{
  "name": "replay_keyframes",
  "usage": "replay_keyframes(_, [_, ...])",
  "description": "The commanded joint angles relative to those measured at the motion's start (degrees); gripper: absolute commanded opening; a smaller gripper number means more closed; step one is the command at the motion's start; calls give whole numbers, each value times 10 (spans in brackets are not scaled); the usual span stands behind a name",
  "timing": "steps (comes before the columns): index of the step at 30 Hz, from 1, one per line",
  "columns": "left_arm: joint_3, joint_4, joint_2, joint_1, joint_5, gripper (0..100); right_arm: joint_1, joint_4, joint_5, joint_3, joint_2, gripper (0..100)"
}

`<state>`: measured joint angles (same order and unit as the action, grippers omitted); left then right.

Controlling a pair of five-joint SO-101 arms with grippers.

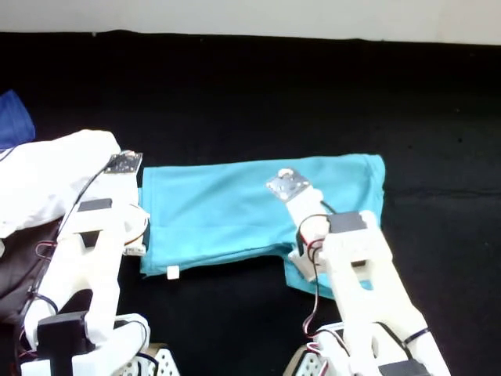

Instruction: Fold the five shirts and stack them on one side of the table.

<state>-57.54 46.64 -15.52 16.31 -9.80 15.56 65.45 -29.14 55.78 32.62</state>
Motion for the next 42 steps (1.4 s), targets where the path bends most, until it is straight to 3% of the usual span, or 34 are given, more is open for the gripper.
replay_keyframes(1, [-1,-13,3,9,3,9,2,45,4,-49,32,5])
replay_keyframes(8, [-1,-13,3,9,3,9,7,105,-1,-39,47,10])
replay_keyframes(16, [0,-13,3,9,3,9,5,107,-25,-15,49,175])
replay_keyframes(23, [0,-13,3,9,3,9,8,153,-28,-15,49,177])
replay_keyframes(26, [0,-13,3,9,3,9,16,184,-66,-8,61,180])
replay_keyframes(36, [0,-13,3,9,3,9,13,51,-98,77,47,181])
replay_keyframes(42, [0,-13,3,9,3,9,-7,53,-98,48,21,181])
